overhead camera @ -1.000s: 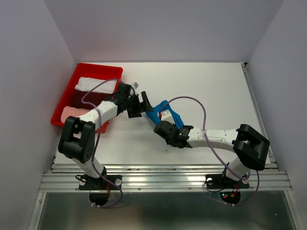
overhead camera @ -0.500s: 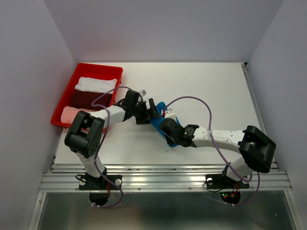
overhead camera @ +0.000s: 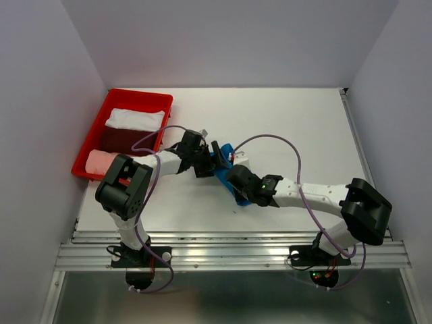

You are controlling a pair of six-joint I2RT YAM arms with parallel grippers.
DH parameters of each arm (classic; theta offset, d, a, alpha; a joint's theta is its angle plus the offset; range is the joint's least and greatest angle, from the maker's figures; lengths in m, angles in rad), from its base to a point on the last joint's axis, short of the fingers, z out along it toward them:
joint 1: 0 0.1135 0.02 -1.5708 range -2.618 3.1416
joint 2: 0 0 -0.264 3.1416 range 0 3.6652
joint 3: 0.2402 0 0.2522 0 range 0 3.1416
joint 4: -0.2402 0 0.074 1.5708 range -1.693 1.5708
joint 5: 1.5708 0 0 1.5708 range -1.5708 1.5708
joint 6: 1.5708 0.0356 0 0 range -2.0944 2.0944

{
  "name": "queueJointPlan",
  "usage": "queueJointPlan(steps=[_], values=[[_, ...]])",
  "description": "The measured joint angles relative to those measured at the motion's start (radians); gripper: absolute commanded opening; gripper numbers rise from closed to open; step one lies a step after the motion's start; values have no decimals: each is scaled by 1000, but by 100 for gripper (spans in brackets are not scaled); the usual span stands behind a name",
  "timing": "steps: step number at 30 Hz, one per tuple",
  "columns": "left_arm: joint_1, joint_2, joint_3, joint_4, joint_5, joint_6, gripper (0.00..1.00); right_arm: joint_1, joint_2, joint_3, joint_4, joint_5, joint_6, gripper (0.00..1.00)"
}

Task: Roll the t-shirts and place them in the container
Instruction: Roll the T-shirt to the center of the board.

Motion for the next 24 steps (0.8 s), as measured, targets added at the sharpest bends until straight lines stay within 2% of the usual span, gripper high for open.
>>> queueJointPlan(steps=[2,5,6,8,9,10,11,13,14,17,18,24], values=[[0,0,-12,27,-24,-30,82,0,-2,-1,1,0,1,1],[0,2,-28,68,-52,-62,67,0,-7,-14,3,-1,4,1],[0,3,-28,73,-58,-72,51,0,-9,-19,3,-1,6,1],[0,13,-26,89,-64,-80,30,0,-12,-26,4,-1,8,3],[0,19,-23,93,-66,-87,8,0,-14,-31,4,-1,10,6],[0,29,-19,95,-64,-90,0,0,-15,-32,3,-1,10,11],[0,36,-14,93,-65,-93,0,-1,-15,-32,3,0,10,27],[-3,45,-3,82,-66,-100,0,-1,-15,-31,-6,1,4,39],[-5,47,10,62,-71,-103,0,-1,-14,-26,-15,2,-2,51],[-6,47,42,14,-87,-107,0,3,-4,17,-68,25,-21,67],[-5,47,55,-6,-98,-109,0,8,6,38,-86,47,-32,76],[-5,47,109,-102,-130,-131,0,65,53,117,-150,152,-79,82]])
